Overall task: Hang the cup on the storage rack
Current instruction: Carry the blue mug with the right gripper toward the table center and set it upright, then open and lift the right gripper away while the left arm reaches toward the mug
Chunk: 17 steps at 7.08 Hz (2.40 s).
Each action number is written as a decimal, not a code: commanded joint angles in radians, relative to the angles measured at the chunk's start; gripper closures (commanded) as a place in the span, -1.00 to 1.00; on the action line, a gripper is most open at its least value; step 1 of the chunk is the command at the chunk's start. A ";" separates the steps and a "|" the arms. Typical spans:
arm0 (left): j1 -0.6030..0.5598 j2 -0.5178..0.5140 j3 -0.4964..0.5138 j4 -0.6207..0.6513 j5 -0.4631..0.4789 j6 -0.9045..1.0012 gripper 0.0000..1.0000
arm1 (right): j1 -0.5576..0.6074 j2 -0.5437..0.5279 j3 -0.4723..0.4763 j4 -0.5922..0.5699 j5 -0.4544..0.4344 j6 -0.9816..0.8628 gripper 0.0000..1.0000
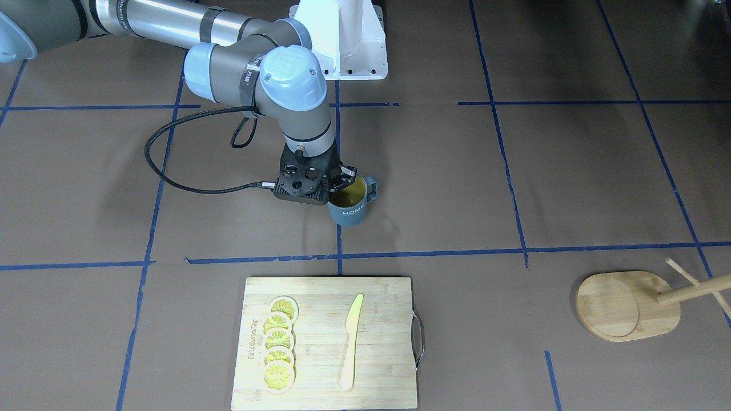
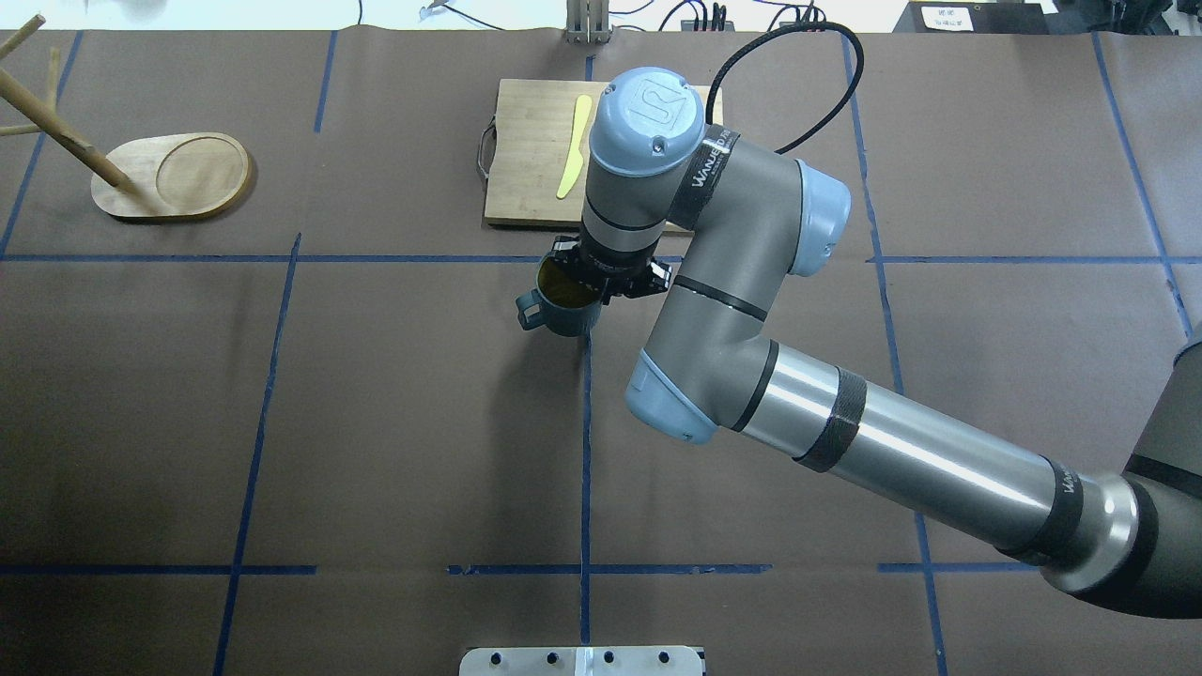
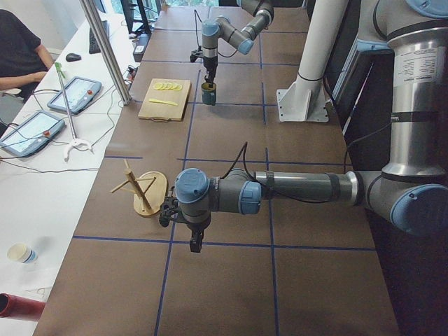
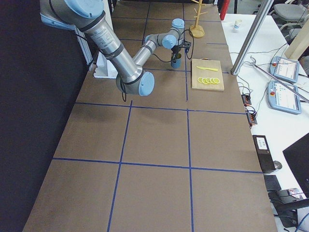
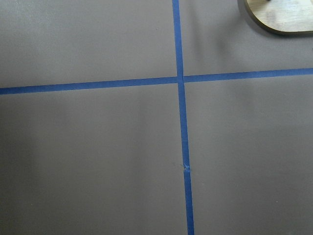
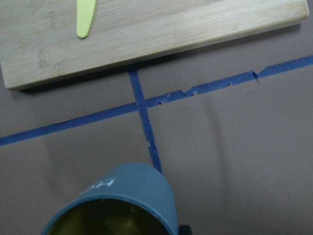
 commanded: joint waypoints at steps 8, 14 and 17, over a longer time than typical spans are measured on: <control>0.000 -0.002 -0.028 -0.011 0.000 0.000 -1.00 | -0.004 -0.006 0.092 -0.064 0.005 0.019 -1.00; 0.214 -0.215 -0.061 -0.085 -0.273 -0.012 -1.00 | 0.380 -0.319 0.381 -0.065 0.276 -0.235 -1.00; 0.465 -0.342 -0.067 -0.319 -0.133 -0.061 -1.00 | 0.546 -0.495 0.375 -0.065 0.320 -0.635 -1.00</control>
